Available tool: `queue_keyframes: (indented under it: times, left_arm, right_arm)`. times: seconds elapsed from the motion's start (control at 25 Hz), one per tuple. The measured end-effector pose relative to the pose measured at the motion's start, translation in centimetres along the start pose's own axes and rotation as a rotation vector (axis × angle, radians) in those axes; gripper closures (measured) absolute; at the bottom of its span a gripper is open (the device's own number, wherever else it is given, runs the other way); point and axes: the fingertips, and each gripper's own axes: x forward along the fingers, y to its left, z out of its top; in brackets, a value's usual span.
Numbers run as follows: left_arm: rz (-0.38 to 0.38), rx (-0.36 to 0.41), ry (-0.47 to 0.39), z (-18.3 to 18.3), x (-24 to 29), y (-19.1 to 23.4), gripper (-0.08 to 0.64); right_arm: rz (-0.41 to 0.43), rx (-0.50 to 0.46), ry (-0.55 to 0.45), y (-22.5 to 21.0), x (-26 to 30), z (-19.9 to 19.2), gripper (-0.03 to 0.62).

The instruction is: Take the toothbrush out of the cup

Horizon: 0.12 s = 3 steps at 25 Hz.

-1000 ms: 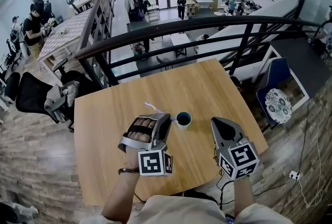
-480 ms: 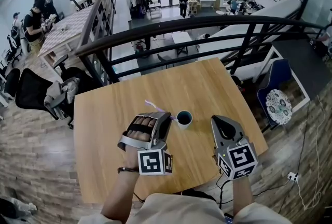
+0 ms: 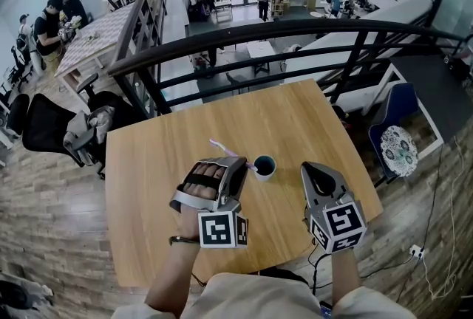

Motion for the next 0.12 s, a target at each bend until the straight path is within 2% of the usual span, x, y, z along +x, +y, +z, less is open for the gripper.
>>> queue_keyframes:
  times: [0.12]
  left_arm:
    - [0.001, -0.006, -0.005, -0.01, 0.08, 0.18, 0.485]
  right_arm:
    - [0.002, -0.001, 0.001, 0.01, 0.37, 0.14, 0.594]
